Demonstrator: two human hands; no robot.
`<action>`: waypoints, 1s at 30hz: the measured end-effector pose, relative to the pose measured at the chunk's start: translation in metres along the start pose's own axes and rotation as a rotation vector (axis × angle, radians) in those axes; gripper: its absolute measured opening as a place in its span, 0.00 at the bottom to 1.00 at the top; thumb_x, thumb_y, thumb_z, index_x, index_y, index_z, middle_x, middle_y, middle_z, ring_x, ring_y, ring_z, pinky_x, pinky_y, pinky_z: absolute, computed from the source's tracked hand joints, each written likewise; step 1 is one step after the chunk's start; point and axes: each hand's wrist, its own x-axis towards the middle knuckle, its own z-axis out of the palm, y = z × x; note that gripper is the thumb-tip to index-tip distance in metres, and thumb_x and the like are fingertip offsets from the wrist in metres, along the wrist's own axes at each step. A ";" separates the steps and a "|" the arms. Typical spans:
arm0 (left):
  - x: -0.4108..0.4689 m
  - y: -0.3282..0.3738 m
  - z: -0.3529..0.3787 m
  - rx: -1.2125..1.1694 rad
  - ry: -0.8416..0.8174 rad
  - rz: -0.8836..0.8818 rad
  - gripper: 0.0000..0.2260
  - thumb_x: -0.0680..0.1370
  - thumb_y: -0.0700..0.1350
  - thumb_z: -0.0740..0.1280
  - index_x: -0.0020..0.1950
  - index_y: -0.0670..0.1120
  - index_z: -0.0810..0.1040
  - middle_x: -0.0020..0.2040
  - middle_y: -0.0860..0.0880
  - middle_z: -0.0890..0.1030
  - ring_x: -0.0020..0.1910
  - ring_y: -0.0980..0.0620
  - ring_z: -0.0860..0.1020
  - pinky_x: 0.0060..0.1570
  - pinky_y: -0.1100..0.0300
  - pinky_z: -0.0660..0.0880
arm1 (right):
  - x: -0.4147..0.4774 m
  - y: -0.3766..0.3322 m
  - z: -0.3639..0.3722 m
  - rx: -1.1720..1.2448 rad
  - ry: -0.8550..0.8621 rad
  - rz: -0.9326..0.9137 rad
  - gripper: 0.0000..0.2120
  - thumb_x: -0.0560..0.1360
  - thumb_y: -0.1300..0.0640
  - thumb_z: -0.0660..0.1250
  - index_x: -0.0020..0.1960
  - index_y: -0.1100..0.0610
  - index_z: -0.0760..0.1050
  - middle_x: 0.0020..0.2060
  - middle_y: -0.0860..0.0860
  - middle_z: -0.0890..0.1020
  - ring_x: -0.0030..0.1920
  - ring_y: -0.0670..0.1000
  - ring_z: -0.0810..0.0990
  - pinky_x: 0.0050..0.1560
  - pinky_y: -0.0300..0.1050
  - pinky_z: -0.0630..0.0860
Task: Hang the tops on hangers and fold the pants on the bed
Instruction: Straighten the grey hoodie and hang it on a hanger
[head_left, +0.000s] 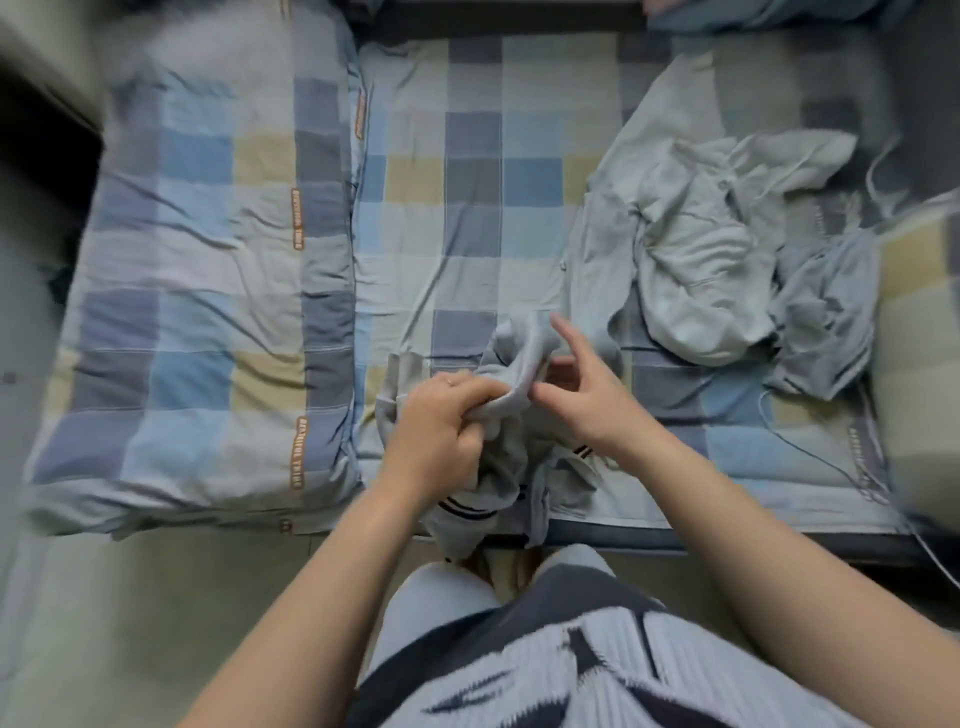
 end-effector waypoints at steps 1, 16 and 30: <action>-0.002 0.016 -0.014 0.025 0.000 0.049 0.20 0.67 0.35 0.59 0.52 0.45 0.86 0.42 0.47 0.79 0.44 0.43 0.77 0.46 0.46 0.74 | -0.012 -0.017 -0.009 -0.143 -0.004 -0.105 0.42 0.75 0.58 0.73 0.77 0.33 0.53 0.71 0.54 0.69 0.72 0.52 0.68 0.72 0.50 0.66; 0.022 0.201 -0.196 0.120 0.304 0.592 0.19 0.65 0.28 0.59 0.47 0.42 0.84 0.41 0.47 0.74 0.41 0.53 0.74 0.44 0.64 0.68 | -0.092 -0.238 -0.051 -0.277 -0.086 -0.897 0.10 0.71 0.71 0.73 0.39 0.60 0.75 0.32 0.45 0.72 0.33 0.42 0.69 0.35 0.38 0.67; 0.048 0.329 -0.387 0.401 0.472 0.767 0.06 0.74 0.36 0.72 0.42 0.46 0.79 0.34 0.55 0.76 0.34 0.60 0.72 0.37 0.64 0.67 | -0.157 -0.433 -0.062 -0.062 0.076 -1.089 0.20 0.63 0.53 0.79 0.41 0.67 0.76 0.39 0.55 0.81 0.42 0.52 0.80 0.46 0.47 0.79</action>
